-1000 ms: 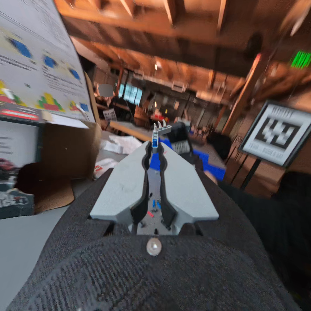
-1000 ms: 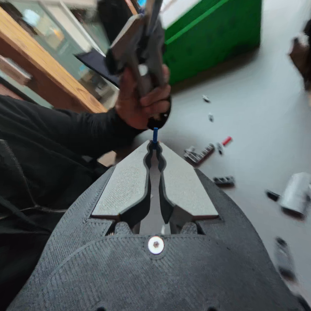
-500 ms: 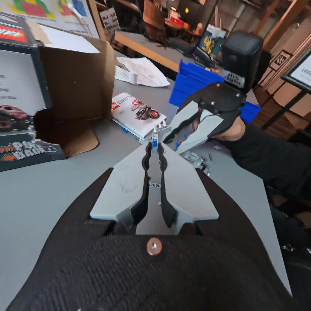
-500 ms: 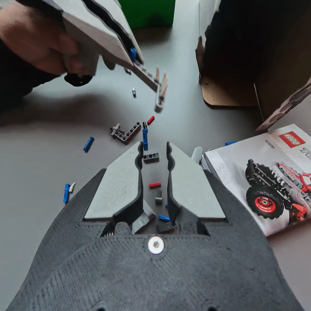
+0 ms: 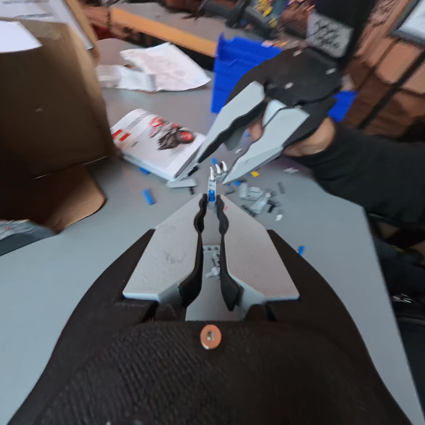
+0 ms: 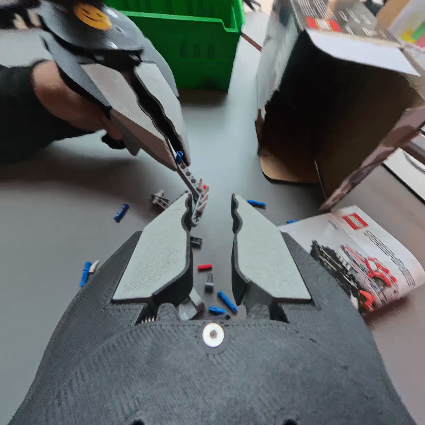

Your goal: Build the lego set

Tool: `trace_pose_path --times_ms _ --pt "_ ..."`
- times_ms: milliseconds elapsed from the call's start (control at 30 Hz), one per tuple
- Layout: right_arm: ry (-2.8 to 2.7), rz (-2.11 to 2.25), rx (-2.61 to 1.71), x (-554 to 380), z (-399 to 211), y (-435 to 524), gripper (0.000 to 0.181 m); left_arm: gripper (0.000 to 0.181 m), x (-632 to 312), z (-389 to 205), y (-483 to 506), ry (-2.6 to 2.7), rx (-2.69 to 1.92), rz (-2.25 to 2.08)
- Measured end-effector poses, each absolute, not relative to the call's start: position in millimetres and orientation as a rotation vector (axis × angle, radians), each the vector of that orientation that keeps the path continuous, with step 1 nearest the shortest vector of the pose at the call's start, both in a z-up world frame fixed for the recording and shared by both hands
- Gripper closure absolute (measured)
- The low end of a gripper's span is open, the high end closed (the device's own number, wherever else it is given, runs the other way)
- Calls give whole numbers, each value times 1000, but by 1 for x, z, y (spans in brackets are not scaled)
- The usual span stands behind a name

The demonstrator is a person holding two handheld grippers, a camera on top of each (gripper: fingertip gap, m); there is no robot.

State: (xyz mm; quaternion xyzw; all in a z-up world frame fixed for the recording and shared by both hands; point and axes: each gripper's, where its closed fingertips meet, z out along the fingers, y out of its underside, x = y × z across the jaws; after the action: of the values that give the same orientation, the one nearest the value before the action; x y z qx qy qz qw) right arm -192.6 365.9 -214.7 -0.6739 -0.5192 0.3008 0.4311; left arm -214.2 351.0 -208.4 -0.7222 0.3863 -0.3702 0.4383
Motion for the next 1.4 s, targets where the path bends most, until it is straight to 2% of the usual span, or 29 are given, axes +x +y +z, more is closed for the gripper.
trace_pose_path --times_ms 33,200,333,400,667,867,933,1000,1033,1200,1300,1400 --pt "-1306 809 -1659 -196 -211 360 154 176 -209 -203 343 981 -1763 -1003" --pt "-1367 879 -1681 -203 -218 346 169 176 -211 -192 340 974 -1717 -1063" --pt "-1261 995 -1762 -204 -217 349 173 172 -209 -188 340 942 -1700 -1097" --pt "-1203 1126 -1764 -203 -209 348 172 161 -210 -189 343 938 -1704 -1069" --pt "-1119 1324 -1776 -209 -201 341 173 160 -206 -181 342 899 -1650 -1133" --pt "-1131 1435 -1758 -224 -200 325 168 175 -206 -166 338 883 -1555 -1111" --pt "-1180 1459 -1756 -225 -203 318 164 175 -207 -165 337 901 -1561 -1078" --pt "-1305 1425 -1790 -220 -214 310 169 175 -206 -167 336 925 -1578 -1047" --pt "-1337 1401 -1781 -217 -215 310 164 175 -205 -169 334 949 -1586 -1052" --pt "-1135 1497 -1598 -201 -174 330 158 176 -202 -170 329 964 -1612 -1112" --pt "-1094 1519 -1446 -199 -150 326 169 176 -198 -170 325 969 -1612 -1132" --pt "-1113 1427 -1438 -205 -151 326 178 176 -192 -174 322 996 -1623 -1120"
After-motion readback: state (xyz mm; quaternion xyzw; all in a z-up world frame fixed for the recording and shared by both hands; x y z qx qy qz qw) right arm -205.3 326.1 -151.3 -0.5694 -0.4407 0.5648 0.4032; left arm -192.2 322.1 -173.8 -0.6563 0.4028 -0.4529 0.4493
